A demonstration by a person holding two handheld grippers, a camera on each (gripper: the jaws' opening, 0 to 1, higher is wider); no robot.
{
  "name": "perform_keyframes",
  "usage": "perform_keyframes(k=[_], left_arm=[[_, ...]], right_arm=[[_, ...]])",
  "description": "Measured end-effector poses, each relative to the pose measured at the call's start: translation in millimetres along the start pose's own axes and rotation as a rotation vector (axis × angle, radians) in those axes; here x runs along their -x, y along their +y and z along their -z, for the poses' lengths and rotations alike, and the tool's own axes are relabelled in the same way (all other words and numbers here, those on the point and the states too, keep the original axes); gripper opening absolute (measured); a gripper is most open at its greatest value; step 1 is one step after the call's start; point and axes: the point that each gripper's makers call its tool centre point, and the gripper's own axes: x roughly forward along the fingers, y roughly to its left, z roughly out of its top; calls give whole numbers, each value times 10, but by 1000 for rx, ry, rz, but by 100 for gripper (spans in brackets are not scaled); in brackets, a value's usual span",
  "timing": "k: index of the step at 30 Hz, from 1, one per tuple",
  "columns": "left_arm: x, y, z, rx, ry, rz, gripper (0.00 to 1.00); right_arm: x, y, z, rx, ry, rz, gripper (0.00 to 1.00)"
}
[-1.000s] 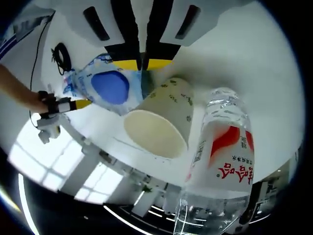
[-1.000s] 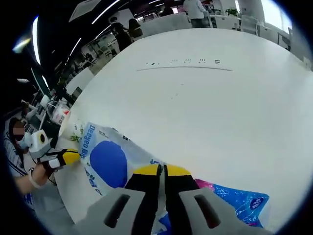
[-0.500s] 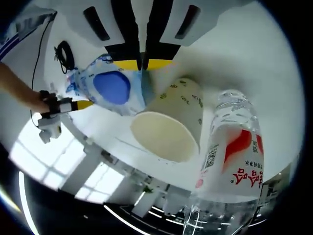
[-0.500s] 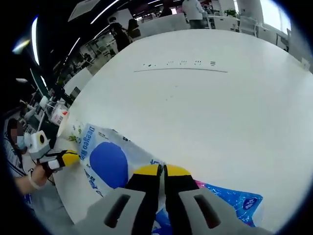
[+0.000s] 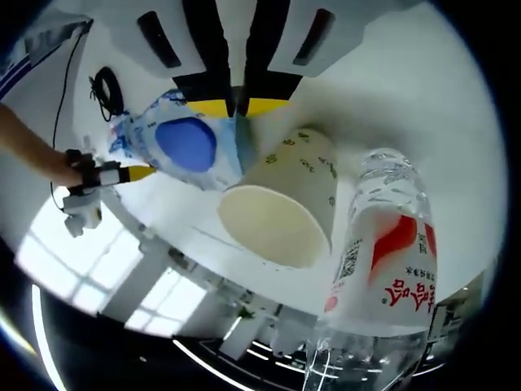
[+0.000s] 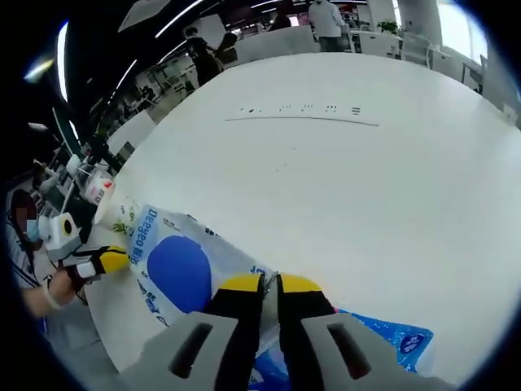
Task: Arrange the tabletop items into an orderly group along one side of the table until the central work area is clear of visible clutter.
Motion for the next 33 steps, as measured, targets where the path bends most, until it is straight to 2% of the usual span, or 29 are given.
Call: perform_keyframes(k=[9,11,13,17,19,21,22,33], left_arm=[[85,-26,-76,-16,-33,8,11],[114,-33,-75,-29,-37,7,15],[160,-18,-79,-51,-44,1,21],[277,40,-84,-55,-62,-3,31],[355,37,-69,-52,-70,-6,32],[420,29,-50,-49,-72,-8,33],[444,24,-43,-50,-72,-9,34],[726,8,-79,-68,-93,-13,43]], right_arm=[[71,18,-90,62,-53,18,17],[98,71,-127,106,-83,0,19],[146,95,-100,103,-78,4,20],[222,180,-96,126,-149,-21,21],[264,212,-30,149,-156,-17,25],[302,247,-38,201,-198,-17,28],[330,253,21,188,-185,-14,29],[618,392,266,223,-256,-26,46]])
